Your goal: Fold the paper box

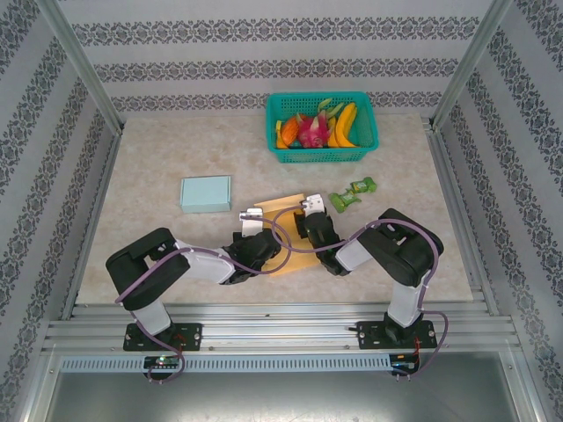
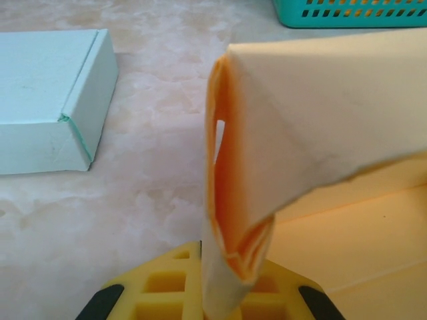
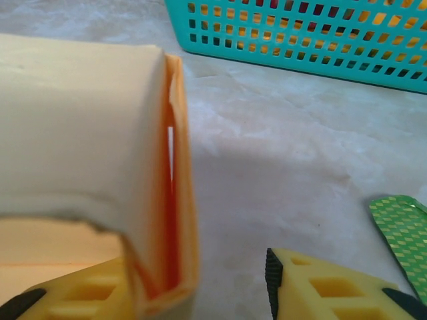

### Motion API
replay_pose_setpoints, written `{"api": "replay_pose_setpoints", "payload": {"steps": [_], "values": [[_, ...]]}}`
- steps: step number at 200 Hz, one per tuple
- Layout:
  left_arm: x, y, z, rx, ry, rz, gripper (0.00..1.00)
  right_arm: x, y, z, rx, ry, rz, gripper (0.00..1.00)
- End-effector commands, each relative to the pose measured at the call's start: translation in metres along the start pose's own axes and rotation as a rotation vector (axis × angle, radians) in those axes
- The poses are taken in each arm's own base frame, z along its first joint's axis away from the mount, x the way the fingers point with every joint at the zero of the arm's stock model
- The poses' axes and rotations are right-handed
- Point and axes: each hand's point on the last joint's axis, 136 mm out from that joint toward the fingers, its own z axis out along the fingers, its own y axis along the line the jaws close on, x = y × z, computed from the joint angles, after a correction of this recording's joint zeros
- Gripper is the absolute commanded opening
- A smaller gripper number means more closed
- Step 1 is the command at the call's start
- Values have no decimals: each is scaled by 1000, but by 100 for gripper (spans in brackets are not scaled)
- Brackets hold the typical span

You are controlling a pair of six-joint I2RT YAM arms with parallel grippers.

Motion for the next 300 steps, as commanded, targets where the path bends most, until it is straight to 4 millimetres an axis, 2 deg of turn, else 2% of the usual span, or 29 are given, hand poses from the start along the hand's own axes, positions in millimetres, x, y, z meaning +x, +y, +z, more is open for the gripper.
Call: {"api": "replay_pose_setpoints", "payload": {"steps": [1,44,93,129,160,182,201,215,233,246,269,279,289,300], "values": [[-5,8,3,-65,-18,-1,0,-3,8,-4,-37,-20,-4,47],[-4,7,5,-70,-15,9,0,-25,25,-16,-145,-64,60,47],[-2,6,6,-69,-8,17,0,-34,5,-29,-58,-117,81,45],[-2,4,7,-63,-6,20,0,-32,-10,-30,37,-121,52,36],[-2,7,7,-75,-9,24,0,-27,-26,-32,128,-112,48,12],[-2,6,8,-75,-9,23,0,-28,-36,-37,222,-122,17,11],[-2,5,8,-76,-8,27,0,-30,-32,-39,226,-127,-1,13],[-1,4,10,-77,-7,30,0,-31,-18,-39,130,-129,8,30],[-1,2,11,-68,-7,33,0,-31,3,-43,-10,-115,14,39],[-1,2,11,-68,-8,39,0,-29,11,-49,-74,-86,12,44],[-1,4,13,-65,-5,36,0,-26,9,-69,-131,-58,28,50],[0,7,15,-61,-1,28,0,-31,9,-78,-159,-50,44,51],[0,7,16,-51,1,22,0,-26,7,-87,-176,0,35,51],[-1,7,16,-31,-7,21,0,-36,6,-97,-195,-14,56,51]]}}
